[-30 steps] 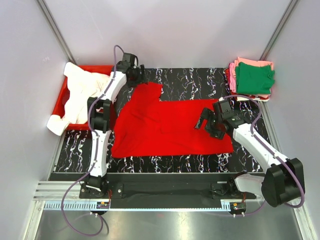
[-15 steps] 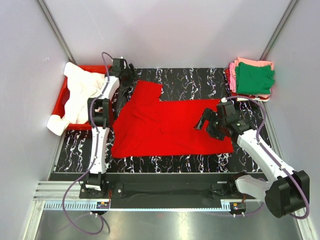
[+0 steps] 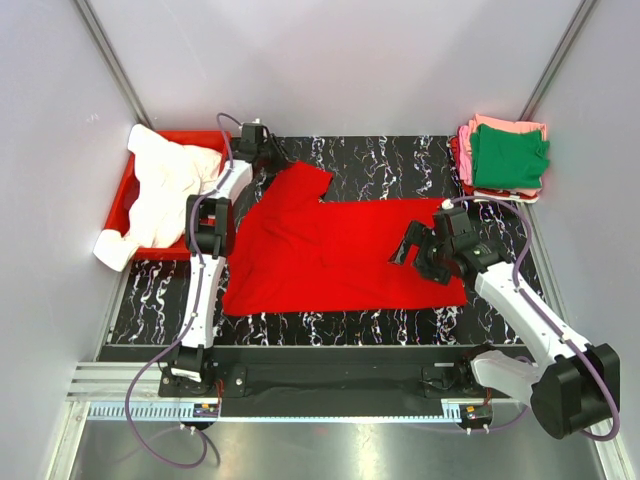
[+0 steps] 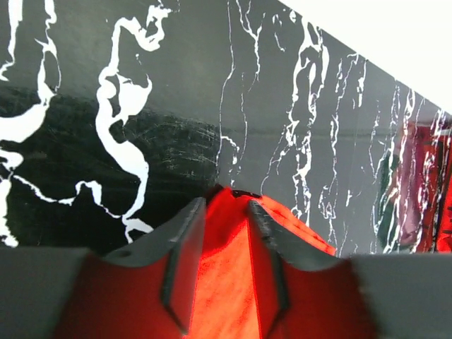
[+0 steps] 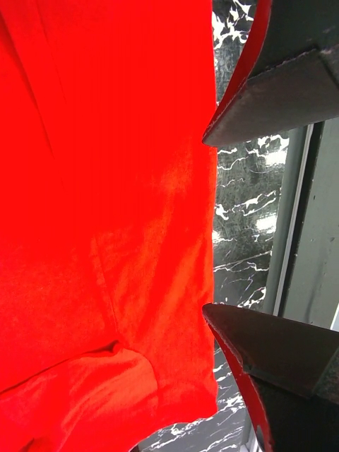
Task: Fold and stack the t-shirts
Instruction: Fold the tshirt
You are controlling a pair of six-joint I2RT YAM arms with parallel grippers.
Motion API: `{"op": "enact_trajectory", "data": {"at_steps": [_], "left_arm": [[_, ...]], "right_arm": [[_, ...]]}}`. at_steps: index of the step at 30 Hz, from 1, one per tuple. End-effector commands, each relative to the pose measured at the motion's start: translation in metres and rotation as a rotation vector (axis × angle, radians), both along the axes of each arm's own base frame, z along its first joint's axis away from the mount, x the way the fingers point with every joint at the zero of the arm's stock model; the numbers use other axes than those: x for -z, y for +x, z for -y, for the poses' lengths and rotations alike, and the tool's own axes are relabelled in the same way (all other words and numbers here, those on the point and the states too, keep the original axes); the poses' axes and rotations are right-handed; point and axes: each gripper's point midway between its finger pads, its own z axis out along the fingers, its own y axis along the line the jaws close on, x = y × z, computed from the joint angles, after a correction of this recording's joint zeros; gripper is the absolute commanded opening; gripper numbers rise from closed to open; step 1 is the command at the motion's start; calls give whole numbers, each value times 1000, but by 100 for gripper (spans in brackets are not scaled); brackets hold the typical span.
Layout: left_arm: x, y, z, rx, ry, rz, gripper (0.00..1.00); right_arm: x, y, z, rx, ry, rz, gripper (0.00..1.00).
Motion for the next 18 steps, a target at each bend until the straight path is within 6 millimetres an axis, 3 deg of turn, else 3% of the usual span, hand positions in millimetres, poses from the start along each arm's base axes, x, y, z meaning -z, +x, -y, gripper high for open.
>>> {"op": "enact_trajectory", "data": {"at_steps": [1,3,6,10,11,13,14,15,18], "left_arm": [[4,-7,-8,-11,29,-24,31],[7,-8,-9,-4,28,-31,24],[7,-6,-9,0,11,-28,0],[3,-8,-7,16,6,-26,0],[-13,-8,-6,22,3,1,0],[-26,-8,-6,26,-3,31,0],[-58,-6,-6,35,-12,77,0],[-74,-5,-6,39,-17,101,0],[-105,-11,-4,60,-29,134,0]], "right_arm": [[-3,-1,-3,-21,11,21,100],[2,-3,-5,-22,19,6,100],[6,-4,-6,-23,27,1,100],[9,-4,-4,-15,20,-4,100],[10,-3,-4,-14,21,-4,100],[11,-1,-4,-10,16,-3,100],[7,6,-2,-6,0,21,100],[5,12,-2,-6,-12,23,100],[-2,34,3,13,-63,36,100]]}}
